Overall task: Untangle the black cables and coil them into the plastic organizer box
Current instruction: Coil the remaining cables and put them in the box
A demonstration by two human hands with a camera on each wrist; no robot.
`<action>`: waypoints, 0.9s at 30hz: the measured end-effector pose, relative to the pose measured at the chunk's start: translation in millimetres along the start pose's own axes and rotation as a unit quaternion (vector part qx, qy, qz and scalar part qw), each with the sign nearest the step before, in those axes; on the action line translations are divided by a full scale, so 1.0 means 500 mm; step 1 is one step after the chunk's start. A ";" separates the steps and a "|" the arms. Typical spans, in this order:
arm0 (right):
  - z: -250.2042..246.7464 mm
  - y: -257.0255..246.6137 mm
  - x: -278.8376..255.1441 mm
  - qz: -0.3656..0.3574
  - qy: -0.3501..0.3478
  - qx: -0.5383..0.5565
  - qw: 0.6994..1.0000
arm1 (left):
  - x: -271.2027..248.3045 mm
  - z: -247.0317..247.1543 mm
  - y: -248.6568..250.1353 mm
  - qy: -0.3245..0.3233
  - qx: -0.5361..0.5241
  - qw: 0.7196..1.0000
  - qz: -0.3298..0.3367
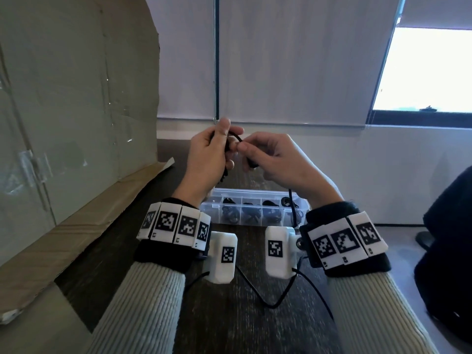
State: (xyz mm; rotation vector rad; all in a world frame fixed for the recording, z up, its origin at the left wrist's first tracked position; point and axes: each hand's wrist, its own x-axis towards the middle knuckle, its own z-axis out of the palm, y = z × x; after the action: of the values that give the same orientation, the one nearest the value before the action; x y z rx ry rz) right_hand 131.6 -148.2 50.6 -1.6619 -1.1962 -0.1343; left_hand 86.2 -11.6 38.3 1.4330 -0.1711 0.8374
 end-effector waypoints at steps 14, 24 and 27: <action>0.071 0.037 0.015 0.041 -0.046 -0.077 0.995 | 0.014 -0.021 0.021 0.115 -0.297 0.946 -0.063; 0.046 -0.051 -0.008 0.064 -0.276 -0.139 0.949 | 0.023 -0.098 -0.016 0.155 0.337 0.893 0.254; 0.034 -0.079 -0.018 0.009 -0.277 -0.150 0.949 | 0.015 -0.081 -0.026 0.067 0.365 0.904 0.213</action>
State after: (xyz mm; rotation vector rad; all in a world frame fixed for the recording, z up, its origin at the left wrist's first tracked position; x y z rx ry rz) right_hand 90.1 -142.2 63.5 -2.0554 -1.6388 0.1862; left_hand 84.3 29.6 25.0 2.0667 -0.0623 1.4592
